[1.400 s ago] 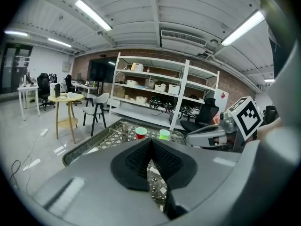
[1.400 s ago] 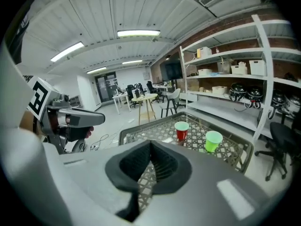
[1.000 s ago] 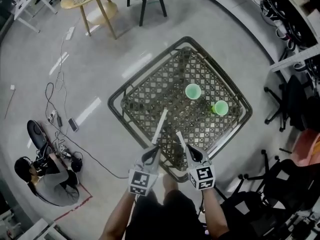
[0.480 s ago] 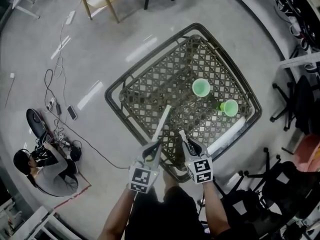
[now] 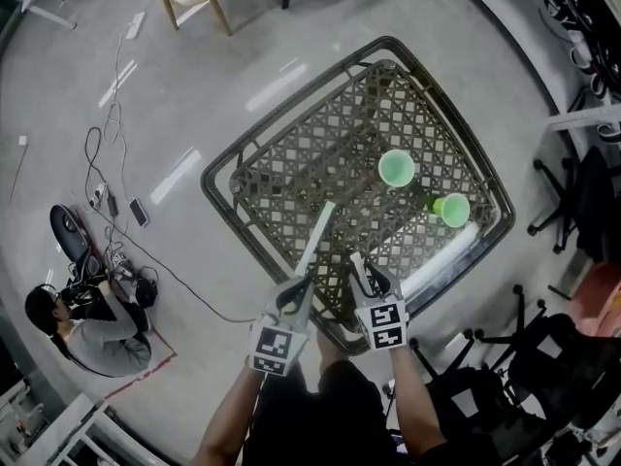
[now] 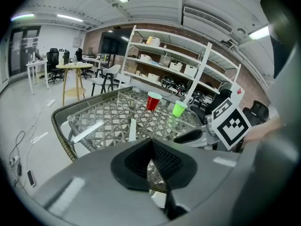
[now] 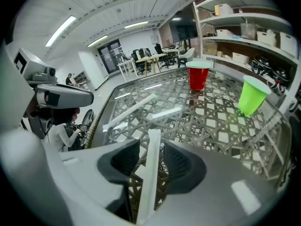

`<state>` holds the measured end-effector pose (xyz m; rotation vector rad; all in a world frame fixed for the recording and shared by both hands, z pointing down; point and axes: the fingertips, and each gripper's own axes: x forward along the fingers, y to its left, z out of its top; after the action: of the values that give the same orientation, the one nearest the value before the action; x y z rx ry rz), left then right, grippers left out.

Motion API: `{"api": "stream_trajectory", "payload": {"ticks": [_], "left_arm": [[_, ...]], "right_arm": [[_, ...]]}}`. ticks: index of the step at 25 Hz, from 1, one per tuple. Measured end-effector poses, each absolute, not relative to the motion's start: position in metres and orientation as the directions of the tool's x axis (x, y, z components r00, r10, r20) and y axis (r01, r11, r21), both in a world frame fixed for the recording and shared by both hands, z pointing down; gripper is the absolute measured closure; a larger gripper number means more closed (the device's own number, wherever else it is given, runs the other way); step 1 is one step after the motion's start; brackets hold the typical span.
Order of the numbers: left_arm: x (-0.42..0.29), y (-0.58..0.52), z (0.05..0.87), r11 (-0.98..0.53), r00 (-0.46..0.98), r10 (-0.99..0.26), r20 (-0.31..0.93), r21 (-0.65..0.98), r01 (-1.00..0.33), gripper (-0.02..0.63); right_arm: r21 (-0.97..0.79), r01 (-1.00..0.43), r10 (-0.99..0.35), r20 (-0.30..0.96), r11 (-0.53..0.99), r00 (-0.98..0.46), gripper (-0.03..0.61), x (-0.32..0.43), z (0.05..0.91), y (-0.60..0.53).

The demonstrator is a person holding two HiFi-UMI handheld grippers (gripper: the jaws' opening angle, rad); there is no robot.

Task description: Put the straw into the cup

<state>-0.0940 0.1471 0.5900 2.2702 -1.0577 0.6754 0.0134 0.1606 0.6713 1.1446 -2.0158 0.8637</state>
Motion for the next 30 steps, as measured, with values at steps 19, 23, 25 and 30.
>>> {"api": "stream_trajectory", "payload": {"ticks": [19, 23, 25, 30], "left_arm": [[-0.098, 0.148, 0.599, -0.527, 0.558, -0.522, 0.645, 0.271, -0.806, 0.607], [-0.098, 0.148, 0.597, -0.529, 0.557, -0.522, 0.646, 0.266, -0.806, 0.607], [-0.097, 0.148, 0.596, -0.531, 0.559, -0.523, 0.644, 0.267, -0.804, 0.607], [-0.095, 0.144, 0.589, -0.538, 0.563, -0.529, 0.635, 0.262, -0.801, 0.607]], "right_arm": [[-0.140, -0.902, -0.440, 0.835, 0.409, -0.330, 0.482, 0.018, 0.683, 0.158], [-0.150, -0.903, -0.436, 0.836, 0.403, -0.333, 0.515, 0.018, 0.683, 0.157], [-0.158, -0.902, -0.432, 0.836, 0.402, -0.339, 0.522, 0.018, 0.682, 0.158], [-0.166, -0.905, -0.452, 0.822, 0.392, -0.346, 0.526, 0.022, 0.674, 0.154]]}}
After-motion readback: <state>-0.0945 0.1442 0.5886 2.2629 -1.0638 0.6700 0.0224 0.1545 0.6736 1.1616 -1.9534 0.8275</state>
